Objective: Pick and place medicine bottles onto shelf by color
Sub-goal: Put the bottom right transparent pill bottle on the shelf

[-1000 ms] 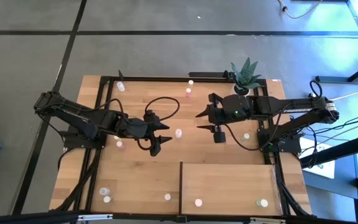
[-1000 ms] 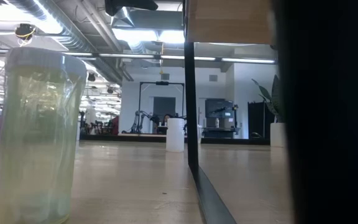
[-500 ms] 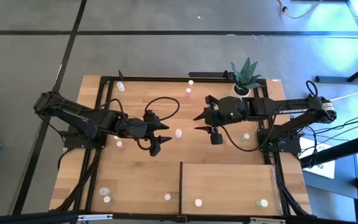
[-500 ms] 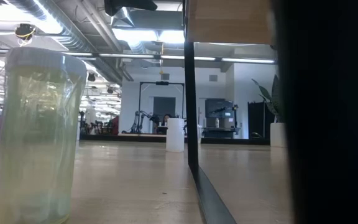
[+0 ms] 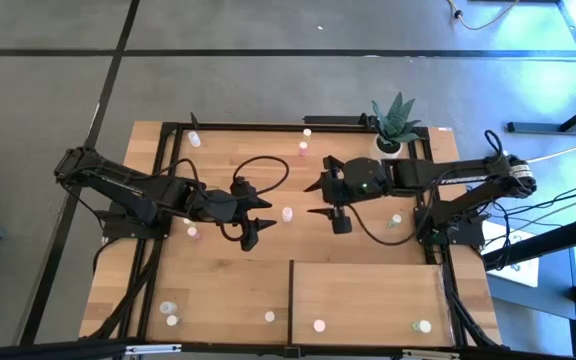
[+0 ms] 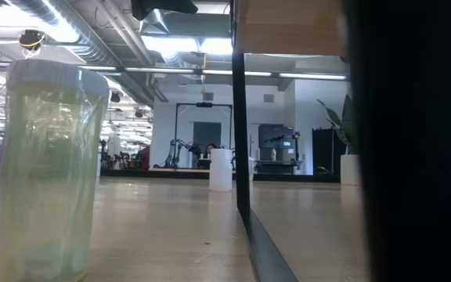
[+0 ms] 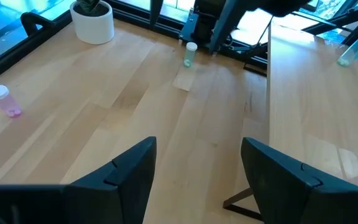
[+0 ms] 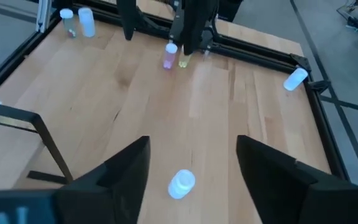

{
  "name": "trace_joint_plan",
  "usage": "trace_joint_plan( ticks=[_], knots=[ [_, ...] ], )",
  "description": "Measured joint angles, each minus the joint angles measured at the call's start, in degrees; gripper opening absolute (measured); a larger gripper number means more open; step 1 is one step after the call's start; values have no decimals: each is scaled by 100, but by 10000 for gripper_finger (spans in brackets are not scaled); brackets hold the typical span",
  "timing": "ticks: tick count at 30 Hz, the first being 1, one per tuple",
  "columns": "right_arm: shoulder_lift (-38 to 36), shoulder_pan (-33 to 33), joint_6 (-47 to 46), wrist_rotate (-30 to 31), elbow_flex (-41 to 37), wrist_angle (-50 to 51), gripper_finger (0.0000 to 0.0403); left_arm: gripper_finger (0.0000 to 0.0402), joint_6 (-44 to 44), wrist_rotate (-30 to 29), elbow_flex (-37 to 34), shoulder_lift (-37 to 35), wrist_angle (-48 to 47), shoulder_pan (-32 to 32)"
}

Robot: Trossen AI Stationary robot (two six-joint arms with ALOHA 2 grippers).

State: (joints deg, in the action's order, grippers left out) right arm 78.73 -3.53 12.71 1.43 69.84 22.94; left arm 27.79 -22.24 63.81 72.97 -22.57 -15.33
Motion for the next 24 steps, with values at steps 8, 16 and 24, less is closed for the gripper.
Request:
trace_joint_plan(
  ticks=[8,16,24],
  knots=[
    [555,17,-2,-117,0,-51,267,228,-7,0,0,-2,-12,-13],
    [1412,164,-17,-208,0,-295,267,228,-4,0,0,-2,-13,-13],
    [2100,412,-17,-218,0,-557,267,228,10,0,0,-3,-13,-13]
  ],
)
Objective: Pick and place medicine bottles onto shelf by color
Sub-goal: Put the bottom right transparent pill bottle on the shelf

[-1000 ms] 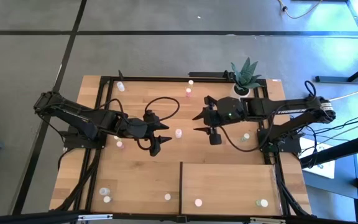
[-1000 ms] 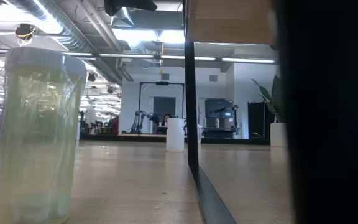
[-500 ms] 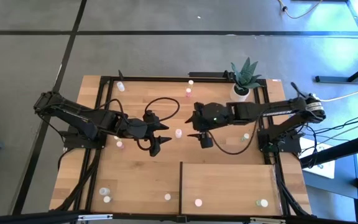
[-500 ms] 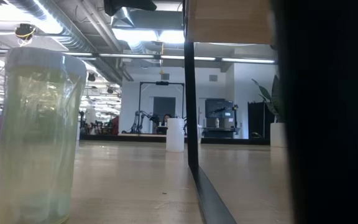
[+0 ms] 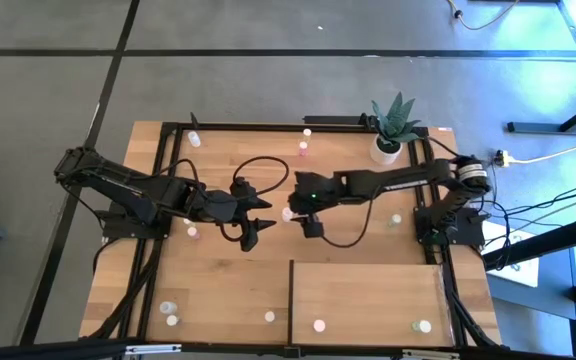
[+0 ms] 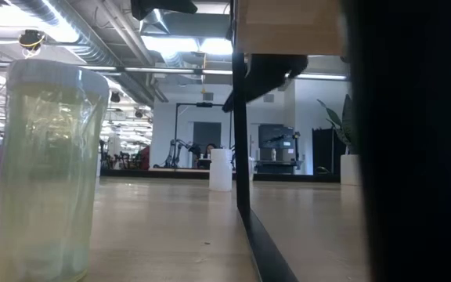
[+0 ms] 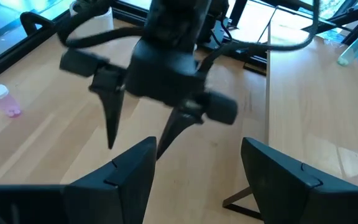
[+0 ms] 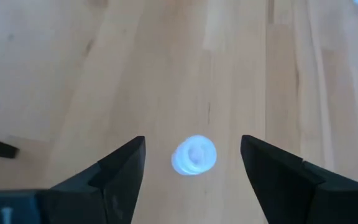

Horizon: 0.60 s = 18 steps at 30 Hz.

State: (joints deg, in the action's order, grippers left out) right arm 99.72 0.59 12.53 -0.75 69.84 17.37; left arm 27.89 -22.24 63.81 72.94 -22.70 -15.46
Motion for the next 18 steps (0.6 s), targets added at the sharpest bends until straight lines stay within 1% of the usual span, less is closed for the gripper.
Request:
trace_joint_plan(
  ticks=[4,8,11,16,18],
  knots=[
    [211,132,1,-171,0,-19,267,228,1,0,2,-1,0,0],
    [365,217,88,-195,0,-171,267,228,1,0,2,-1,0,4],
    [468,260,275,-219,0,-215,267,228,-1,0,2,-1,-2,7],
    [603,302,296,-472,4,-302,267,228,-1,-6,2,-1,-40,7],
    [680,300,315,-483,4,-385,267,228,-1,-18,3,-3,-62,7]
  ],
)
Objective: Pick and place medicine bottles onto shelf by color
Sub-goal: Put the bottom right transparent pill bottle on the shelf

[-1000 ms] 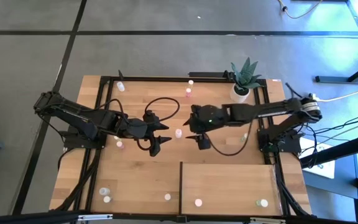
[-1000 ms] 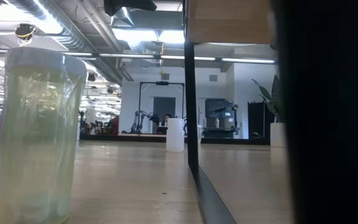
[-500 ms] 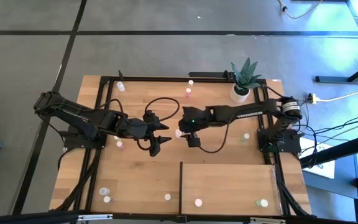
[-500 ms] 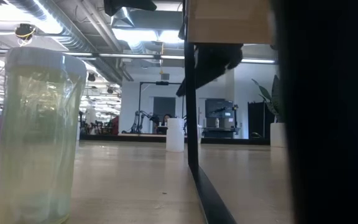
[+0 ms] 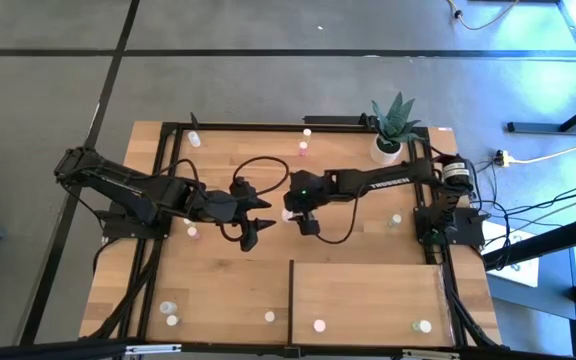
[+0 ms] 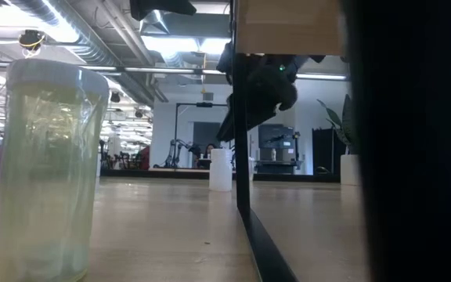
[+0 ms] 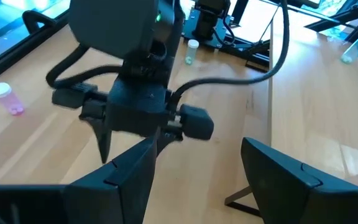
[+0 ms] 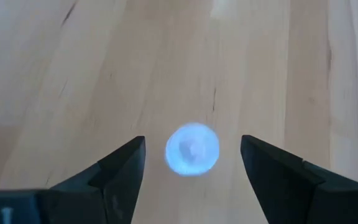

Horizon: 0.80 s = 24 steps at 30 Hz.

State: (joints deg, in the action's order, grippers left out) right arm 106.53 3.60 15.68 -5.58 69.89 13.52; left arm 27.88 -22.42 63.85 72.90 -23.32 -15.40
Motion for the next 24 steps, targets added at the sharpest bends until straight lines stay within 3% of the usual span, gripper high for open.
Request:
trace_joint_plan(
  ticks=[24],
  knots=[
    [487,111,4,-147,0,-155,267,228,7,-109,5,0,-23,37]
  ],
)
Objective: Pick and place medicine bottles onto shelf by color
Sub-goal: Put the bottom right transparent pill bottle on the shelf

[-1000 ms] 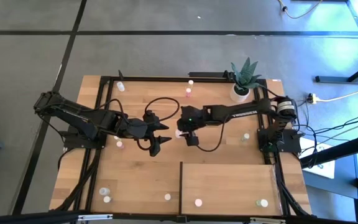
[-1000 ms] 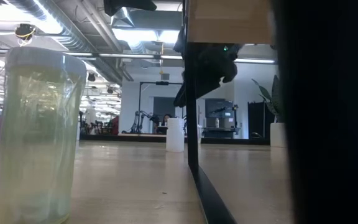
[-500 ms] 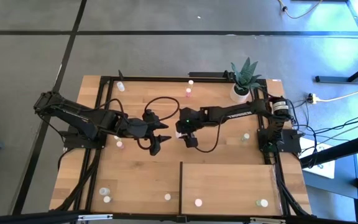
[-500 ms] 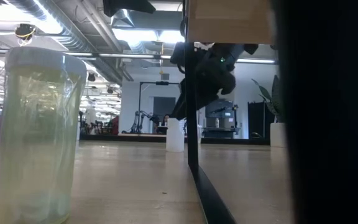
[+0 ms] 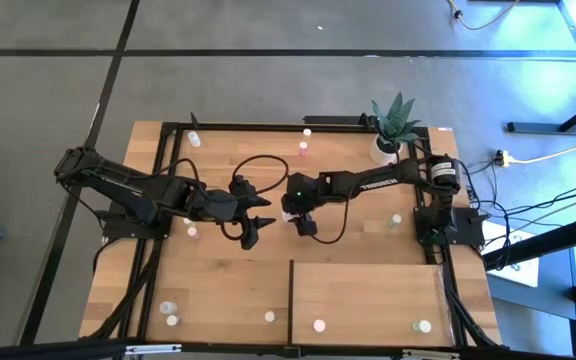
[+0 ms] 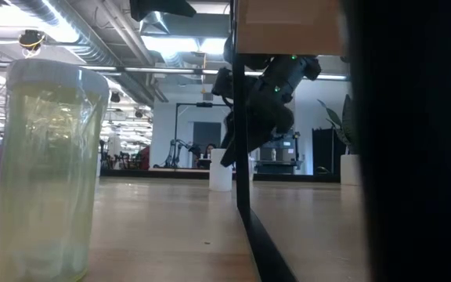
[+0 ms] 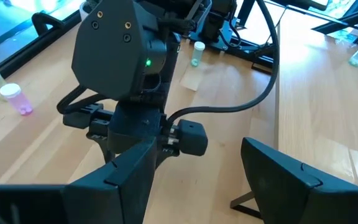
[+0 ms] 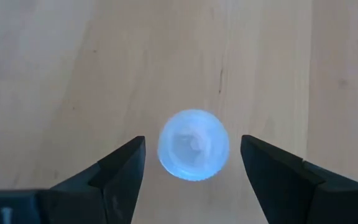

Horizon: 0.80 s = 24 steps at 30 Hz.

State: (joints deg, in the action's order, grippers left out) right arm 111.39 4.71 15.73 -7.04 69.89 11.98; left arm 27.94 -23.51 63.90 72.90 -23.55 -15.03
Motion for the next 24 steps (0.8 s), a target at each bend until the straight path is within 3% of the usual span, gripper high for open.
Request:
trace_joint_plan(
  ticks=[7,19,24],
  knots=[
    [0,0,-9,-169,0,-56,253,228,4,-2,0,0,0,0],
    [0,0,-318,-162,0,-83,143,228,7,-2,0,0,2,0],
    [0,0,-650,-51,-2,-115,140,228,2,-2,0,0,2,0]
  ],
)
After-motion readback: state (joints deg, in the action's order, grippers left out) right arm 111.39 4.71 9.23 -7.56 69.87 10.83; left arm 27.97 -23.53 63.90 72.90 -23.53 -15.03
